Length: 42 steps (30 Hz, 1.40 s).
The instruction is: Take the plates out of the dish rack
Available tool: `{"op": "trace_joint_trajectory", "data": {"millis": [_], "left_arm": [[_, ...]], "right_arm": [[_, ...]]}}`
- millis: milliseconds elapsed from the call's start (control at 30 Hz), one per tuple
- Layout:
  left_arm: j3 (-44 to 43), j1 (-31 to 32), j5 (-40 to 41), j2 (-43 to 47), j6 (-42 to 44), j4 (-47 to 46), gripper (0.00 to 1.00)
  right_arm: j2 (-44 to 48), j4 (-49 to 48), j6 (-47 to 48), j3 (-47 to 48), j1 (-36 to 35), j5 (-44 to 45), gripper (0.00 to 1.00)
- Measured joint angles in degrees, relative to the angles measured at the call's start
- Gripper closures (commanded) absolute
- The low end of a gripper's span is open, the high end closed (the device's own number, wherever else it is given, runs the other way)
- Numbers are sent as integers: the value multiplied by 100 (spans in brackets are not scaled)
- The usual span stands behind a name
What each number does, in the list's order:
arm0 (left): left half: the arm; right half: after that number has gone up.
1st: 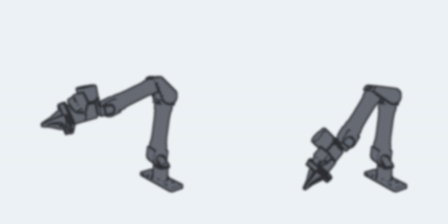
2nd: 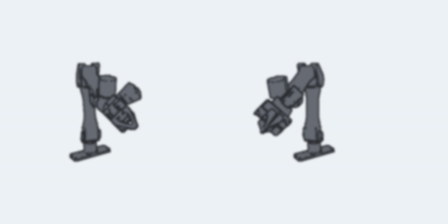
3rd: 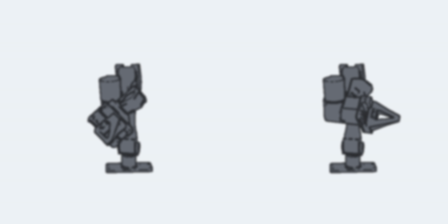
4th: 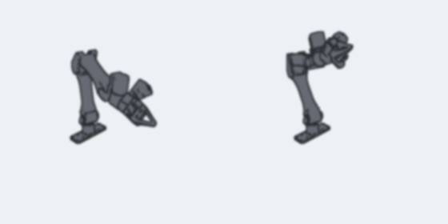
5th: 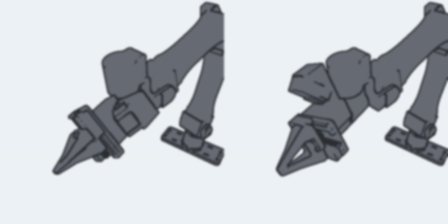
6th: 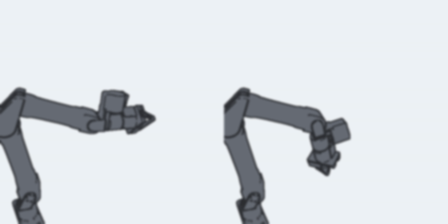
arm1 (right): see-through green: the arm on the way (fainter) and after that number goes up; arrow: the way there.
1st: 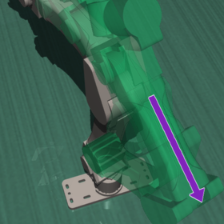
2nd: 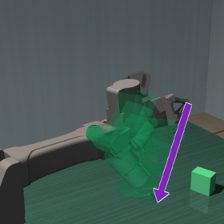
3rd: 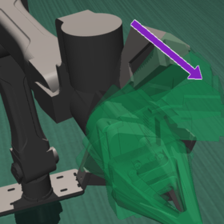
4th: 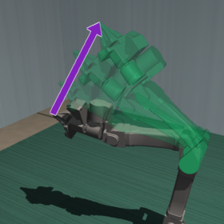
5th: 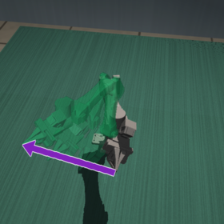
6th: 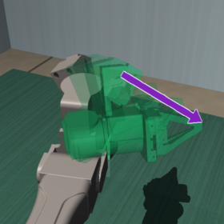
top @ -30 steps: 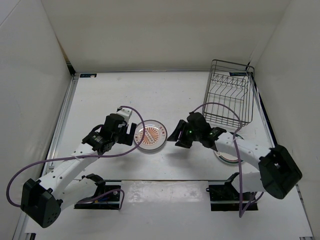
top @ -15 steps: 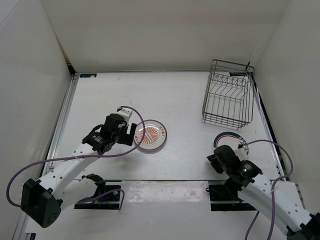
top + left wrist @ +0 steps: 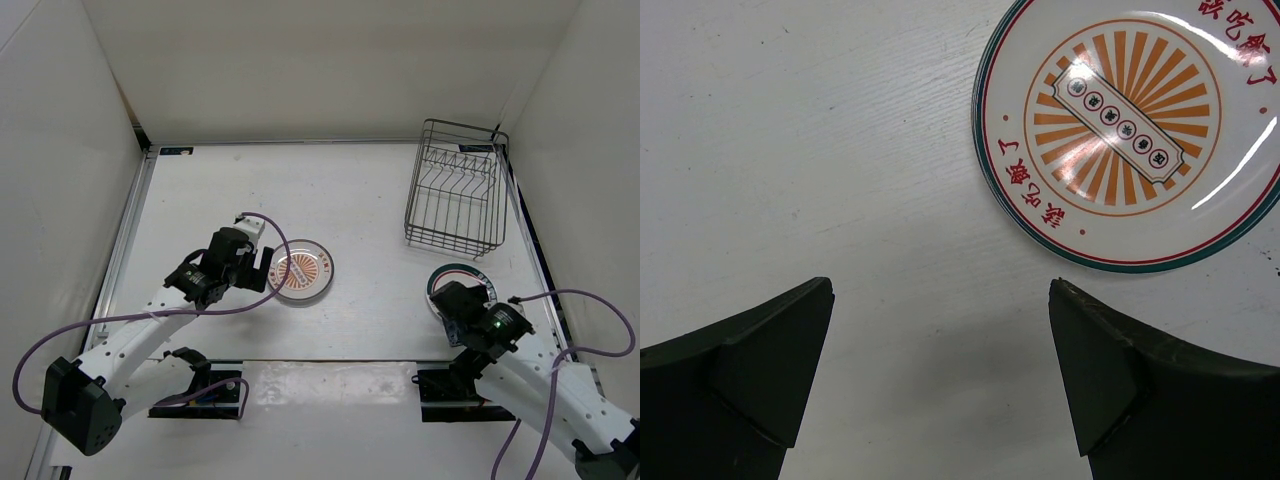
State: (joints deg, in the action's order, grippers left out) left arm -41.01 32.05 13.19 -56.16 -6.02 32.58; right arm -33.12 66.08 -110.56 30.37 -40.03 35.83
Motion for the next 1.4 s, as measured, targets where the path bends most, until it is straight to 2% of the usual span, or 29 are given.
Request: {"op": "trace_joint_trajectory", "data": {"millis": [267, 500, 667, 800, 967, 1067, 1100, 1167, 1300, 1400], "left_arm": [[0, 0, -15, 0, 0, 2, 0], [0, 0, -17, 0, -2, 0, 0], [0, 0, -15, 0, -2, 2, 0], [0, 0, -15, 0, -2, 2, 0], [-2, 0, -17, 0, 0, 2, 0], [-2, 0, -17, 0, -2, 2, 0], [-2, 0, -17, 0, 0, 2, 0], [-2, 0, -15, 2, -2, 0, 0], [-2, 0, -15, 2, -2, 0, 0], [-2, 0, -15, 2, 0, -2, 0]], "right_arm": [[352, -323, -210, -525, 0, 262, 22], [-496, -363, -216, -579, 0, 166, 23], [-573, -356, -68, -407, 0, 317, 23], [-376, -433, 964, 337, 4, 935, 31], [-573, -518, 2013, 1620, 28, 1779, 31], [-979, -826, 3130, 2120, 107, 1880, 17], [-1156, -1108, 3744, 2245, 133, 1663, 10], [-1650, -1537, 4776, 2597, 138, 1198, 10], [-3045, -1578, 6284, 3967, 138, 190, 10], [-3397, -1725, 7071, 4214, 122, -610, 10]]}}
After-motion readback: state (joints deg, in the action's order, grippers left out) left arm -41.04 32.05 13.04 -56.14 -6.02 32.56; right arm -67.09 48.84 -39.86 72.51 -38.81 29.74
